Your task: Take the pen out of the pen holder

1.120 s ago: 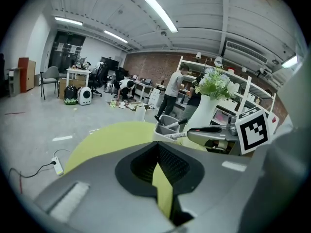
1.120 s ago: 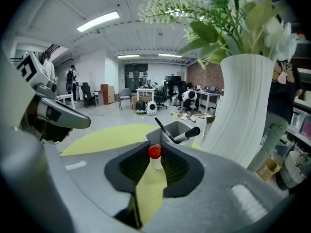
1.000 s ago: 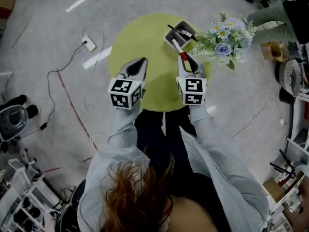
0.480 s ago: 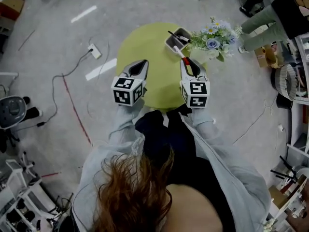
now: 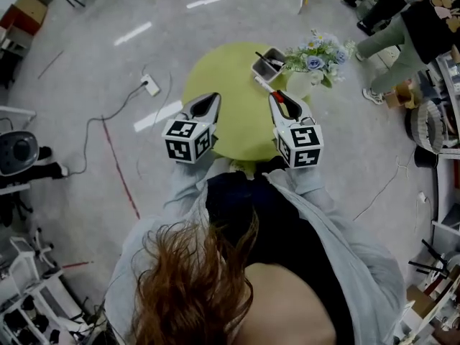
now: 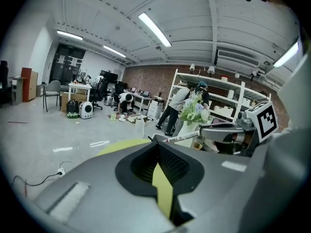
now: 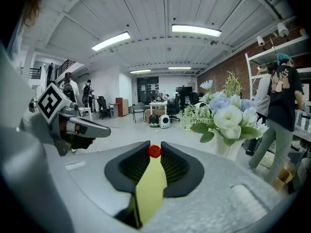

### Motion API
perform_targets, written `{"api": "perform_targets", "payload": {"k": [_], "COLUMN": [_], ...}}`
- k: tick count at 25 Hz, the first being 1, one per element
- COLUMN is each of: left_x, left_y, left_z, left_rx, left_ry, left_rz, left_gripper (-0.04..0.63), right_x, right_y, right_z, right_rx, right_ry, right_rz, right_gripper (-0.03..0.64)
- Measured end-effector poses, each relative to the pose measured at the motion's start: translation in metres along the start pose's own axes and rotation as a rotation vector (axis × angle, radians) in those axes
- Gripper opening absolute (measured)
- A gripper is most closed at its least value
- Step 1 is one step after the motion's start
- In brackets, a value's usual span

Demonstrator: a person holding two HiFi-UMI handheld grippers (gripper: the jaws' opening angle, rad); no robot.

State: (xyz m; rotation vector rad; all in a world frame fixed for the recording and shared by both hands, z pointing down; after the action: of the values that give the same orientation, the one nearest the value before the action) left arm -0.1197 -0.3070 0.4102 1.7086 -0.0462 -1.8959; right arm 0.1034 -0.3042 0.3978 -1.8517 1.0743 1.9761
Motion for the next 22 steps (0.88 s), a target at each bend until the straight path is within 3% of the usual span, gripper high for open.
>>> {"api": "perform_targets", "payload": {"k": [7, 22], "left_x": [0.009, 0.005], "left_y": [-0.027, -0.027], "left_z": [0.004, 0.011], "left_rx": [0.019, 0.036], "left_ry": [0.001, -0.028], "left_rz": [-0.055, -0.084], "left_gripper": [0.018, 0.018], "right_x": [0.016, 0.017], "right_y": [-0.014, -0.007], "right_z": [0.009, 0.008], "right_rx": [0.038, 0.035], "right_ry": [-0.024, -0.040], "right_rz": [-0.014, 0.000], "right_gripper": [0.070, 0.069]}}
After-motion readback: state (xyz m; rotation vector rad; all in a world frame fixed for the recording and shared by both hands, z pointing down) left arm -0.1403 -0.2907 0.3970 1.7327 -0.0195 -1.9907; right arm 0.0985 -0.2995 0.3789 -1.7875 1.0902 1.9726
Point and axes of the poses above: the fingertips, and each gripper's own axes: y forward along the fingers, z to its left, x out of its top, the point moved 8 cm from there along -y, backward along the fingers, and after that the axes turned 10 degrees about x, right-handed, at the moved point
